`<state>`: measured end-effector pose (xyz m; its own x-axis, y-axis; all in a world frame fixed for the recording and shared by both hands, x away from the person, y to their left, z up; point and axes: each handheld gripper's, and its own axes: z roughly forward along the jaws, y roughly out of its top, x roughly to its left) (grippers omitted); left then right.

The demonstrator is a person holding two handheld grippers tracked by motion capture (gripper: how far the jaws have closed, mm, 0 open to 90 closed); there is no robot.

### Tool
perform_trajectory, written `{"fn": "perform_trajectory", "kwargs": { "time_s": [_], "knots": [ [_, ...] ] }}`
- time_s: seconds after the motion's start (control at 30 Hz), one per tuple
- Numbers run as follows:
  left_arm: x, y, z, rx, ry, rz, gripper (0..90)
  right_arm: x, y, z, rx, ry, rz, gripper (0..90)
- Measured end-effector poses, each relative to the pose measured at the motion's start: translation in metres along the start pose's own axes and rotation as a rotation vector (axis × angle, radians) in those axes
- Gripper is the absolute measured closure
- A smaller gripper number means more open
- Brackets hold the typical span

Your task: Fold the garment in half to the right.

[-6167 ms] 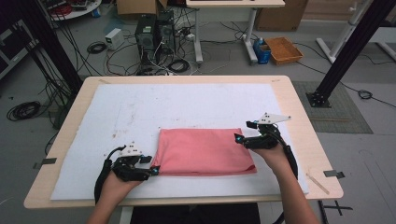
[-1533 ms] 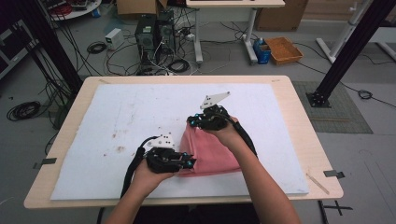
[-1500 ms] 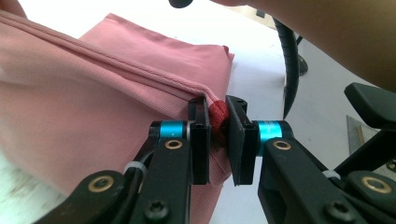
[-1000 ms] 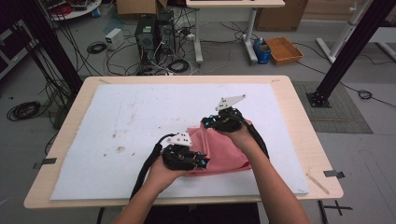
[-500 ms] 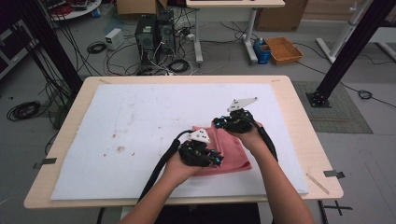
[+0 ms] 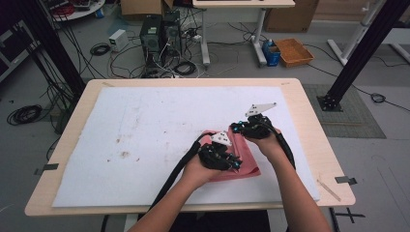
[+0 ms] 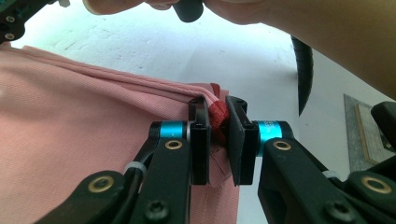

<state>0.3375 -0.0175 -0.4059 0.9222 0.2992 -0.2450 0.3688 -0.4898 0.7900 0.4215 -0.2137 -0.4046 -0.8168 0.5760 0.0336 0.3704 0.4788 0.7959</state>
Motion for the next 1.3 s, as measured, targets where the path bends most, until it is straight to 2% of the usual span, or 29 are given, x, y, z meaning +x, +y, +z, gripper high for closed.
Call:
{"fn": "perform_trajectory", "kwargs": {
  "time_s": [0.27,0.53,0.63,0.7,0.77,0.9,1.07,1.23,1.3],
  "knots": [
    [0.000,0.005,0.016,0.016,-0.007,0.001,80.3,-0.007,-0.011,-0.004,0.013,-0.027,0.024,86.6],
    [0.004,0.005,0.029,0.037,-0.023,-0.015,80.0,-0.010,-0.020,-0.005,0.026,-0.045,0.047,85.8],
    [0.005,0.004,0.031,0.036,-0.025,-0.017,77.1,-0.012,-0.023,-0.006,0.030,-0.067,0.067,75.6],
    [0.004,0.004,0.031,0.020,-0.014,-0.017,69.5,-0.014,-0.024,-0.009,0.027,-0.078,0.092,66.5],
    [0.004,0.004,0.030,0.005,-0.005,-0.021,61.8,-0.016,-0.025,-0.013,0.013,-0.082,0.113,65.8],
    [0.006,0.003,0.020,-0.025,0.022,-0.019,56.0,-0.016,-0.024,-0.024,-0.023,-0.097,0.121,63.3],
    [0.017,-0.003,-0.001,-0.070,0.075,-0.050,51.7,-0.009,-0.021,-0.034,-0.046,-0.085,0.097,60.6],
    [0.026,-0.012,-0.029,-0.107,0.123,-0.070,47.7,0.006,-0.023,-0.035,-0.028,-0.063,0.059,57.1],
    [0.029,-0.017,-0.041,-0.122,0.159,-0.075,45.7,0.014,-0.025,-0.035,-0.021,-0.064,0.042,56.0]
  ]
}}
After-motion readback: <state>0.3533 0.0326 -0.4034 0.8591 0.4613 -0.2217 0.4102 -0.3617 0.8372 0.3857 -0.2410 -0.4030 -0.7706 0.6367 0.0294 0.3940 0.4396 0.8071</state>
